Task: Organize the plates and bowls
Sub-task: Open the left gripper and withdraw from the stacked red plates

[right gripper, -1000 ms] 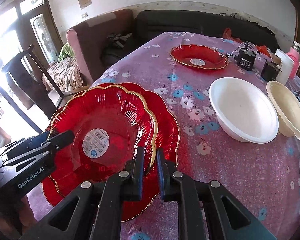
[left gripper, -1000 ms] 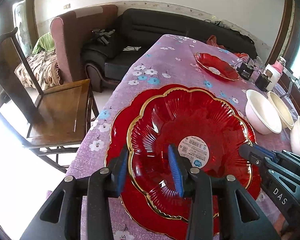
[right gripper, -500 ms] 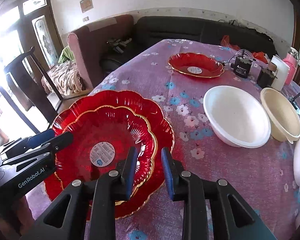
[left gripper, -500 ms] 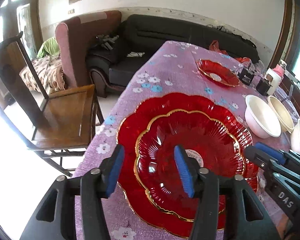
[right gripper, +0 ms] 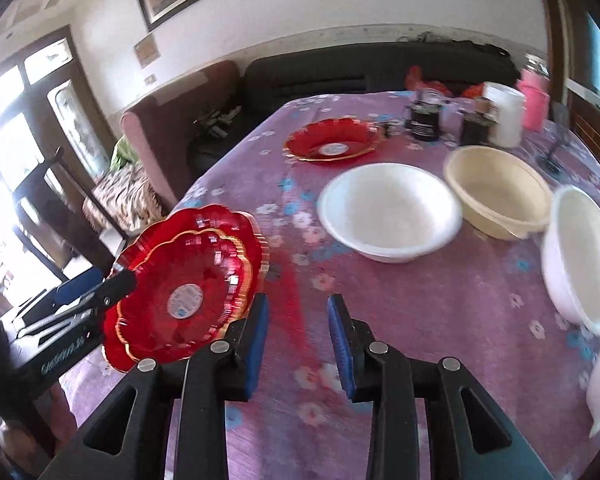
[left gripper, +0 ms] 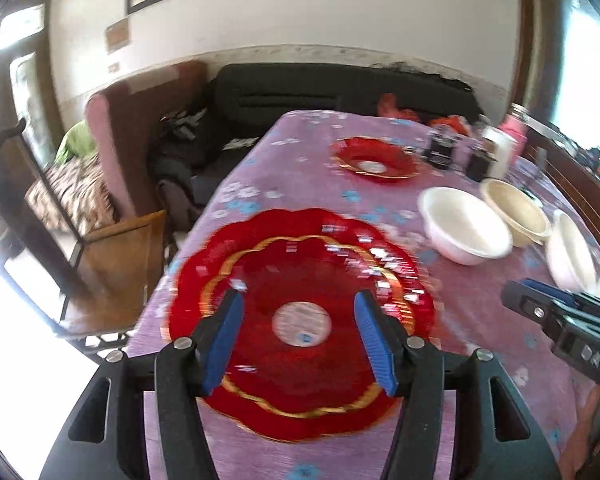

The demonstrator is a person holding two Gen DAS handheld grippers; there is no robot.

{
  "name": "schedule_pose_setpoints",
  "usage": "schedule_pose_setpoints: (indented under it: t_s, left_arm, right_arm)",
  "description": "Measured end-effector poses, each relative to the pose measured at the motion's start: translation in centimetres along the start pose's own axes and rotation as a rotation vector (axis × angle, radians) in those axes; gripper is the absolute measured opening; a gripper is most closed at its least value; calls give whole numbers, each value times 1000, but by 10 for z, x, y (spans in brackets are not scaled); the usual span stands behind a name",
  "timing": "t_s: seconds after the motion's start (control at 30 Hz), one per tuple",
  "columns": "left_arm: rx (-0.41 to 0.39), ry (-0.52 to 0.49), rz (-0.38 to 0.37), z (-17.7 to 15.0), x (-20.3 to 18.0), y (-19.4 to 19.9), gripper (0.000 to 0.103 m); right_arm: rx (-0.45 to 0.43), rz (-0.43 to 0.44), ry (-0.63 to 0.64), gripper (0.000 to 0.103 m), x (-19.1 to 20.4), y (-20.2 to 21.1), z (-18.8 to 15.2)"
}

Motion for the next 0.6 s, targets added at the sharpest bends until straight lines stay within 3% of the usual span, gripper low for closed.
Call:
schedule_pose_setpoints:
  t_s: [0.2, 0.43, 0.6]
  left_arm:
    - [-23, -148, -84, -16, -72, 15, 64]
    - [28, -320, -164, -50, -157, 12, 65]
    - [79, -374, -192, -64, -189, -5, 65]
  right_arm:
    - [-16, -24, -97, 34, -49, 23, -19]
    - [-24, -99, -222, 34, -116, 39, -39]
    - [-3, -106, -271, 34, -138, 39, -52]
Point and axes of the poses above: each gripper's, at about its wrist camera, not at the fingertips, and y roughly against the way its jaws point, x to its left, z to its top, the point moved 7 cm from there along -y, roughly the way its jaws point, and after that the axes turned 4 degrees about z, right-handed, at the moved point
